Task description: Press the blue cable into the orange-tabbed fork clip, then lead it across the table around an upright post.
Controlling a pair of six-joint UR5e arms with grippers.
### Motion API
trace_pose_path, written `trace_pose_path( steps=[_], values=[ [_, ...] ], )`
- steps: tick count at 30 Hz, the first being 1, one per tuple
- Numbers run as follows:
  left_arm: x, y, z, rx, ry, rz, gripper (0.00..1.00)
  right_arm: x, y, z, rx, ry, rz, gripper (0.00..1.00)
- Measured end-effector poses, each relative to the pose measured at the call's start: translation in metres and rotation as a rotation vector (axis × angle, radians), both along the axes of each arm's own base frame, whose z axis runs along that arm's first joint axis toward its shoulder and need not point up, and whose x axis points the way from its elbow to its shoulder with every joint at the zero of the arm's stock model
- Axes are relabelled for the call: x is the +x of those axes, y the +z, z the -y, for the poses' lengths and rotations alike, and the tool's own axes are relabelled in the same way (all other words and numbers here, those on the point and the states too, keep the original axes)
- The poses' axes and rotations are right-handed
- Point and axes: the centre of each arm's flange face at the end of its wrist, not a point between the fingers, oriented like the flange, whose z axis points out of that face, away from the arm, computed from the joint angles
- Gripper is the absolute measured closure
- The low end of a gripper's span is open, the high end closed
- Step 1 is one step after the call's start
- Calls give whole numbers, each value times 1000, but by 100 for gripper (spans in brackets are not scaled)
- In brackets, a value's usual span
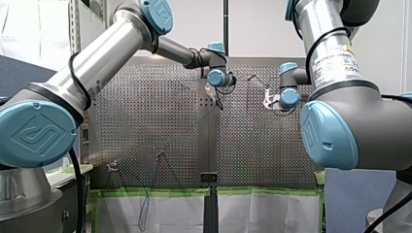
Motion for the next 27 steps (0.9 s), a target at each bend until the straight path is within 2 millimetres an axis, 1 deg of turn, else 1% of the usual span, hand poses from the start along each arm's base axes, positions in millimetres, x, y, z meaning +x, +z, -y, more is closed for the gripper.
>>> trace_pose_path(
  steps=[3,6,12,18,24,27],
  values=[
    [1,10,-2,28,35,4,0,0,0,0,1,0,0,98],
    [0,13,-5,62,67,-2,0,0,0,0,1,0,1,98],
    [-5,9,-9,139,108,-28,0,2,-1,-1,2,4,-1,98],
    [-12,4,-6,199,71,-57,0,4,-4,-3,9,9,-1,98],
    [-17,-2,-8,238,55,-100,0,5,-9,-6,18,10,-3,98],
    [-17,-3,-10,244,58,-110,0,5,-14,-9,27,7,-5,98]
  ],
)
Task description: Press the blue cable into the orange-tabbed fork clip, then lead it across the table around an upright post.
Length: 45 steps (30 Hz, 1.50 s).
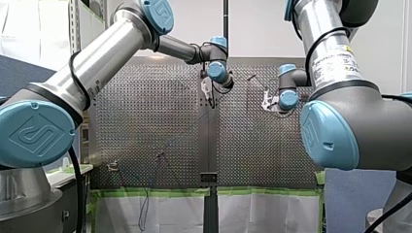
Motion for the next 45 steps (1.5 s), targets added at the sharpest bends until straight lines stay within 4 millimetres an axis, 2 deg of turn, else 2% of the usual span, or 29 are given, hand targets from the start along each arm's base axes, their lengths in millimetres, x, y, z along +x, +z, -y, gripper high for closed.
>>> trace_pose_path(
  steps=[5,24,32,35,45],
  values=[
    [2,0,-4,8,23,-1,0,-1,-13,-6,4,-2,2,98],
    [4,0,-10,34,74,7,0,-3,-39,-15,-5,-6,-2,98],
    [4,0,-10,45,88,10,0,-6,-77,-12,48,-24,-25,98],
    [4,0,-10,48,92,12,0,-9,-85,-11,54,-30,-29,98],
    [3,0,-10,49,95,13,0,-11,-89,-8,42,-36,-31,98]
  ],
)
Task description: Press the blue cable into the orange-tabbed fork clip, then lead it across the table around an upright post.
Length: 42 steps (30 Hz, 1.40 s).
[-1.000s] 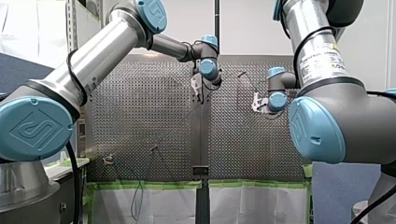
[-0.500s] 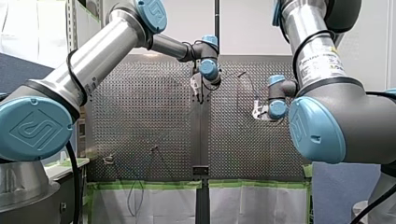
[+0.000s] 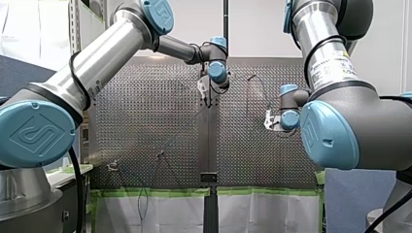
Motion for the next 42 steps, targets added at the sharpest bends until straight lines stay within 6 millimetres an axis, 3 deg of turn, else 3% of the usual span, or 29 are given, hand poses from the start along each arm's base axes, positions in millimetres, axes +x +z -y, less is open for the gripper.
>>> trace_pose_path(
  steps=[19,25,32,42],
  values=[
    [0,0,0,-1,0,-2,0,-3,-11,-2,-16,-16,-6,98],
    [0,0,0,-3,0,-3,0,-4,-25,-2,0,-17,-19,98],
    [0,0,0,-4,0,-3,0,-8,-54,-2,39,-22,-43,98],
    [0,-1,-1,-4,8,-3,0,-18,-65,3,36,-36,-58,98]
  ],
)
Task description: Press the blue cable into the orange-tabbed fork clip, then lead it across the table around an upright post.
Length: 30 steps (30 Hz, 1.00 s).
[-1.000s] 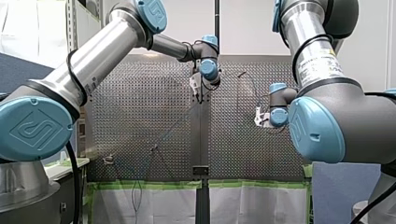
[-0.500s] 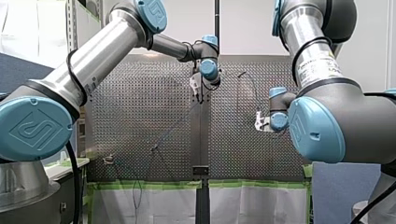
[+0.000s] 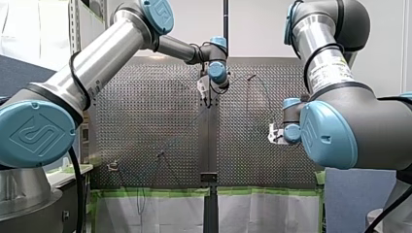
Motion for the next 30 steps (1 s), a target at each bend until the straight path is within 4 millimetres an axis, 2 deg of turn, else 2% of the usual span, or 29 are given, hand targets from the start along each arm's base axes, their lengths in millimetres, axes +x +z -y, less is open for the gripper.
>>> trace_pose_path(
  steps=[6,16,26,30],
  values=[
    [0,0,0,1,1,0,0,-7,-23,1,21,-10,-10,98],
    [0,0,-1,1,6,0,0,-15,-49,2,41,-20,-18,98],
    [3,0,-3,3,10,1,0,-24,-97,-2,79,-40,-19,98],
    [3,0,-4,4,10,2,0,-26,-102,-1,71,-45,-9,98]
  ],
)
